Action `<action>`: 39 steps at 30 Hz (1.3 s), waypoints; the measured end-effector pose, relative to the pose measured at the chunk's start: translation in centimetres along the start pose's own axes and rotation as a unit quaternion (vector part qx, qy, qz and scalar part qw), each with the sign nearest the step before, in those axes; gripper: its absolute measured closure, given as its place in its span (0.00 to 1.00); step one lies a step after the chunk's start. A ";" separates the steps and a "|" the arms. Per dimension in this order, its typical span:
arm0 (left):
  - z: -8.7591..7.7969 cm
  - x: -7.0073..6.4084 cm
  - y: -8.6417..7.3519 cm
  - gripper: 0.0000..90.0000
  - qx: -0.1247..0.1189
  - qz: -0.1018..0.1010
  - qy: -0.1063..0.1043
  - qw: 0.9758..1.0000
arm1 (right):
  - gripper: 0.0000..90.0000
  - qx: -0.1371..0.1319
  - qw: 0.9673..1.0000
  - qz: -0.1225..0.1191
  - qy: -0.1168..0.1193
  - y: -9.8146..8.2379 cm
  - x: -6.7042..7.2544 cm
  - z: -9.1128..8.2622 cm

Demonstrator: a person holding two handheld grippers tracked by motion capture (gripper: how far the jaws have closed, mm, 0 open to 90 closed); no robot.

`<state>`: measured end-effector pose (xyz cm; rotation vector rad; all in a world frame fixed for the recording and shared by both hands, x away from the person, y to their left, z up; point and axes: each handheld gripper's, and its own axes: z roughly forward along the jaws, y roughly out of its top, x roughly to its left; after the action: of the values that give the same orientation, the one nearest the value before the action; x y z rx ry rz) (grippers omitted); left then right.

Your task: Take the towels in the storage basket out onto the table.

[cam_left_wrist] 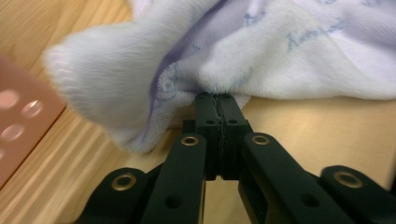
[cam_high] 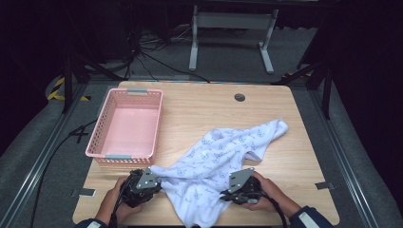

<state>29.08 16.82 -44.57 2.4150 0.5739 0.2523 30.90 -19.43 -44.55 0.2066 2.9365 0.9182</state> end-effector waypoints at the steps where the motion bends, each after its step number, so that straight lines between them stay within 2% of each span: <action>1: -0.2 -0.2 0.1 1.00 -0.002 0.007 -0.003 1.000 | 0.93 0.000 1.000 0.006 -0.001 -0.8 -0.1 -0.8; 5: -0.7 -1.0 0.3 1.00 -0.024 0.016 -0.035 0.999 | 0.93 -0.012 0.999 0.050 -0.016 -3.9 -0.4 -3.9; 6: -0.8 -1.3 0.5 1.00 -0.030 0.019 -0.034 0.999 | 0.93 -0.014 0.998 0.057 -0.018 -4.6 -0.3 -4.6; 10: -0.7 -1.9 1.9 0.89 -0.052 0.035 -0.047 0.997 | 0.92 -0.011 0.997 0.074 -0.025 -6.7 0.3 -6.5; 11: -0.5 -2.0 2.4 0.87 -0.055 0.039 -0.050 0.996 | 0.91 -0.009 0.996 0.084 -0.039 -7.0 0.4 -6.8; 13: 0.3 -2.2 3.5 0.74 -0.063 0.046 -0.062 0.995 | 0.88 -0.009 0.992 0.109 -0.057 -7.5 0.3 -7.2; 14: 1.0 -2.3 4.1 0.74 -0.058 0.056 -0.076 0.994 | 0.86 -0.014 0.990 0.122 -0.069 -7.8 0.2 -7.3; 15: 1.5 -2.5 4.5 0.71 -0.050 0.066 -0.078 0.993 | 0.82 -0.018 0.986 0.140 -0.088 -8.0 0.2 -7.5; 17: 2.7 -2.6 5.3 0.62 -0.046 0.076 -0.078 0.993 | 0.70 -0.029 0.984 0.136 -0.107 -8.0 0.6 -7.7; 18: 3.3 -2.5 5.7 0.62 -0.042 0.077 -0.085 0.993 | 0.70 -0.041 0.983 0.138 -0.113 -7.9 0.8 -7.8; 19: 3.7 -2.3 6.0 0.57 -0.043 0.076 -0.081 0.993 | 0.67 -0.056 0.983 0.135 -0.114 -7.6 1.1 -7.8; 21: 4.7 -1.9 6.5 0.53 -0.031 0.067 -0.077 0.994 | 0.65 -0.069 0.981 0.132 -0.123 -6.8 1.4 -7.6; 23: 5.6 -1.4 6.9 0.48 -0.039 0.043 -0.085 0.995 | 0.65 -0.074 0.981 0.126 -0.125 -5.8 1.5 -7.1; 25: 6.2 -1.2 7.3 0.50 -0.018 0.058 -0.064 0.996 | 0.66 -0.074 0.982 0.114 -0.130 -5.0 1.6 -6.7; 26: 6.6 -1.2 7.4 0.53 -0.020 0.054 -0.064 0.996 | 0.66 -0.080 0.984 0.108 -0.120 -4.6 1.7 -6.5; 27: 6.8 -1.0 7.5 0.56 -0.016 0.059 -0.065 0.996 | 0.66 -0.087 0.985 0.107 -0.107 -4.3 1.8 -6.2; 29: 7.5 -1.0 7.6 0.61 0.002 0.071 -0.044 0.997 | 0.68 -0.072 0.986 0.095 -0.118 -3.7 2.3 -5.7; 30: 7.7 -0.9 7.7 0.62 -0.004 0.068 -0.048 0.997 | 0.69 -0.069 0.985 0.086 -0.130 -3.4 2.6 -5.8; 31: 7.8 -0.8 7.7 0.63 -0.004 0.062 -0.046 0.997 | 0.70 -0.059 0.982 0.092 -0.155 -3.3 2.6 -5.9; 32: 8.0 -0.7 7.9 0.63 -0.008 0.063 -0.044 0.997 | 0.71 -0.055 0.980 0.095 -0.165 -3.4 2.5 -6.1; 33: 8.1 -0.6 8.0 0.63 -0.010 0.066 -0.040 0.997 | 0.73 -0.058 0.979 0.101 -0.165 -3.7 2.2 -6.2; 34: 8.3 -0.4 8.2 0.63 -0.012 0.058 -0.030 0.998 | 0.74 -0.061 0.978 0.111 -0.164 -4.1 1.9 -6.4; 35: 8.3 -0.2 8.3 0.62 -0.011 0.051 -0.027 0.998 | 0.75 -0.055 0.974 0.129 -0.178 -4.6 1.4 -6.4; 36: 8.5 0.0 8.4 0.63 -0.012 0.052 -0.026 0.998 | 0.76 -0.048 0.972 0.137 -0.185 -4.8 1.2 -6.4; 38: 8.6 0.1 8.6 0.62 -0.012 0.055 -0.019 0.998 | 0.75 -0.028 0.964 0.136 -0.225 -5.1 0.8 -6.8; 39: 8.6 0.2 8.7 0.63 -0.011 0.058 -0.015 0.998 | 0.75 -0.023 0.962 0.134 -0.236 -5.0 0.8 -7.0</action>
<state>34.94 6.12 -45.86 2.4304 0.4152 0.2702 28.85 -27.35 -41.64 0.7252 2.4784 0.8216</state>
